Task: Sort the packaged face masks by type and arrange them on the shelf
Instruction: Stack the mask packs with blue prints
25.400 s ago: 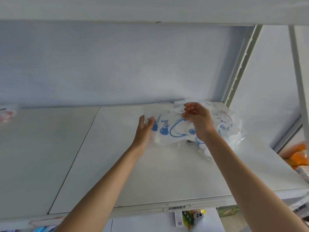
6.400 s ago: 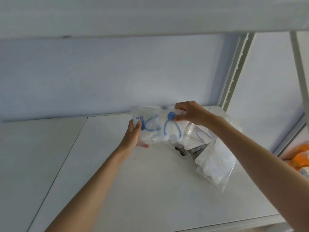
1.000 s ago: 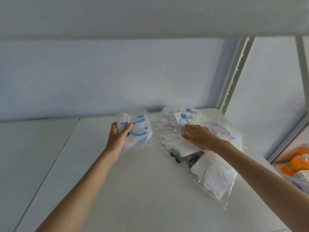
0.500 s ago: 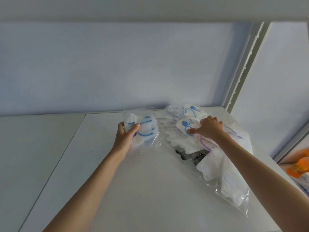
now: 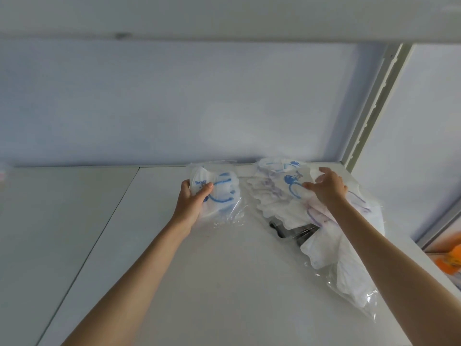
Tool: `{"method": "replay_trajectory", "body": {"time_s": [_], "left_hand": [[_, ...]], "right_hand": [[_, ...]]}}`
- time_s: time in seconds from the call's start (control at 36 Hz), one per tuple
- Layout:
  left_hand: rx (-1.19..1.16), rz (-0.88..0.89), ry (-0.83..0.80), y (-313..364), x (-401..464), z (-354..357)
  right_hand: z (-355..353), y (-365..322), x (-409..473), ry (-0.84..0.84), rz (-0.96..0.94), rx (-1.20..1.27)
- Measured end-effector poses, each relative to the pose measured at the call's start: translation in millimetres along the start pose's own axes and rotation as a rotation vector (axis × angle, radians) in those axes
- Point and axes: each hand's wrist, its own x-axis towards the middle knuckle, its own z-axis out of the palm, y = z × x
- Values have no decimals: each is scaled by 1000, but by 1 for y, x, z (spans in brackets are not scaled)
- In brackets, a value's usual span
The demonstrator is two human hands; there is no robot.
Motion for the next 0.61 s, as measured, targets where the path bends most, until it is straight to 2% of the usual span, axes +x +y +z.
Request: {"method": "replay_trajectory", "body": {"time_s": [0.06, 0.11, 0.17, 0.25, 0.36, 0.44, 0.53, 0.61], "left_hand": [[-5, -3, -5, 0, -1, -2], [-11, -8, -4, 0, -2, -4], [-11, -13, -7, 1, -3, -5], [1, -23, -30, 3, -6, -5], [-18, -20, -83, 6, -9, -3], [10, -19, -127, 10, -14, 1], [8, -30, -141, 11, -19, 4], [-18, -48, -177, 12, -25, 5]], "right_hand": [[-4, -6, -5, 43, -1, 274], [-11, -14, -11, 8, -3, 550], [-22, -24, -18, -102, -30, 774], [-40, -45, -35, -327, -154, 895], [-48, -71, -54, -588, -294, 837], [-35, -88, -66, -696, -345, 568], [-20, -98, -75, -671, -349, 315], [-7, -103, -81, -613, -350, 226]]}}
